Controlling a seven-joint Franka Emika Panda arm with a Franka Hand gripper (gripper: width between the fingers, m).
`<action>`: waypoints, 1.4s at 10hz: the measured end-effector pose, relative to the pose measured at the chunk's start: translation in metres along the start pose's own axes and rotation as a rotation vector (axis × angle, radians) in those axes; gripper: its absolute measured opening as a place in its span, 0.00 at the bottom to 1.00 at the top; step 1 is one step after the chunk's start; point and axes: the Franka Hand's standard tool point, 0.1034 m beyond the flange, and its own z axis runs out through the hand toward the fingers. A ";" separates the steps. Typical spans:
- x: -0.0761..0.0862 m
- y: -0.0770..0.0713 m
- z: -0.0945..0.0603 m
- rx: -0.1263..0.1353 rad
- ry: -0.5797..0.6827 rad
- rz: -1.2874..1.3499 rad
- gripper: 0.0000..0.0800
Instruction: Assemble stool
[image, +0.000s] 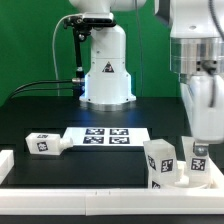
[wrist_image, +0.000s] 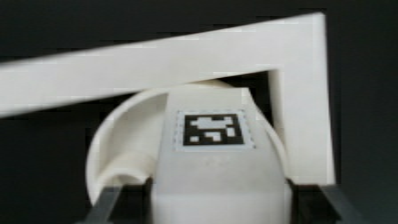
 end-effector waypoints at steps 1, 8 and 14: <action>0.000 0.002 0.000 0.028 -0.019 0.063 0.42; -0.002 0.007 -0.007 -0.016 -0.052 -0.148 0.80; -0.006 0.008 -0.020 -0.020 -0.071 -0.721 0.81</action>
Offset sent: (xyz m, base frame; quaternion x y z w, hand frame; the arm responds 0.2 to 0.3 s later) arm 0.0000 0.0000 0.0000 0.0000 0.0000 0.1296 0.9916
